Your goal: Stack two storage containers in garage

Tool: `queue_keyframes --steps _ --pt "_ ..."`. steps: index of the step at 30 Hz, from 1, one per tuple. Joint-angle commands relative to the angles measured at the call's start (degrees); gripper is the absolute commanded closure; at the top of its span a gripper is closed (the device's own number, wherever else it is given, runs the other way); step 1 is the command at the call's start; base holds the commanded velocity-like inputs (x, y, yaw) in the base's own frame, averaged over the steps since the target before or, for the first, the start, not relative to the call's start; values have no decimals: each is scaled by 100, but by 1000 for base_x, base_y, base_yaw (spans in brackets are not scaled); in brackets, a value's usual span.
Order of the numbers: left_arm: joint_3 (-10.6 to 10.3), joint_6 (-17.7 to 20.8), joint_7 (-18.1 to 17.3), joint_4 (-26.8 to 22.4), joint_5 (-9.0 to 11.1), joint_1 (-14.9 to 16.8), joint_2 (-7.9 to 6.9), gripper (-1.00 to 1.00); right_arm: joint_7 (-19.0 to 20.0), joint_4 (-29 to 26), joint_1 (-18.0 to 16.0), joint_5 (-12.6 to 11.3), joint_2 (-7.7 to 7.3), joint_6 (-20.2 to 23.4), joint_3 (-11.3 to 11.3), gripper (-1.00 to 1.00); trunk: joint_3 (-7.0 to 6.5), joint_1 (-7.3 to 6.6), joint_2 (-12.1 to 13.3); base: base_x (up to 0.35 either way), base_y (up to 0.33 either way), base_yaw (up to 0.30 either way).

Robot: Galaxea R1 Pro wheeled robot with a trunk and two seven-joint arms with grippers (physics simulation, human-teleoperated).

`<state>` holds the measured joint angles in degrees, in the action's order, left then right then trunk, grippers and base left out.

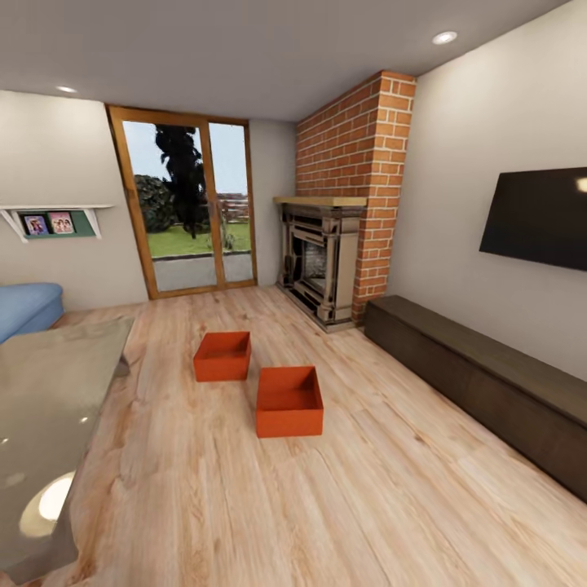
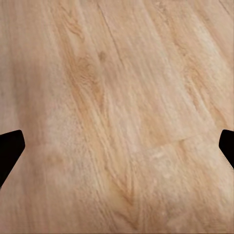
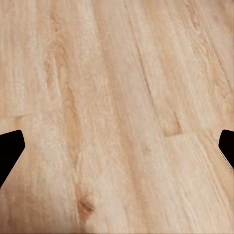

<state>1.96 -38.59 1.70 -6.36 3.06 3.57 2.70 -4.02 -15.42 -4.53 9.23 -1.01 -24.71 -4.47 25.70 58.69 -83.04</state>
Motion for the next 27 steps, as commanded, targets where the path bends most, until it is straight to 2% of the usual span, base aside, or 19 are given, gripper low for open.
queue_keyframes --steps 1,27 --pt "15 -17 -3 4 11 4 2 -100 -42 4 -4 17 -5 -8 -45 -100 6 3 -3 323 -4 15" --pt "15 -17 -3 6 11 4 2 -100 -64 4 -4 18 -5 -15 -45 -100 6 3 -3 326 0 1"
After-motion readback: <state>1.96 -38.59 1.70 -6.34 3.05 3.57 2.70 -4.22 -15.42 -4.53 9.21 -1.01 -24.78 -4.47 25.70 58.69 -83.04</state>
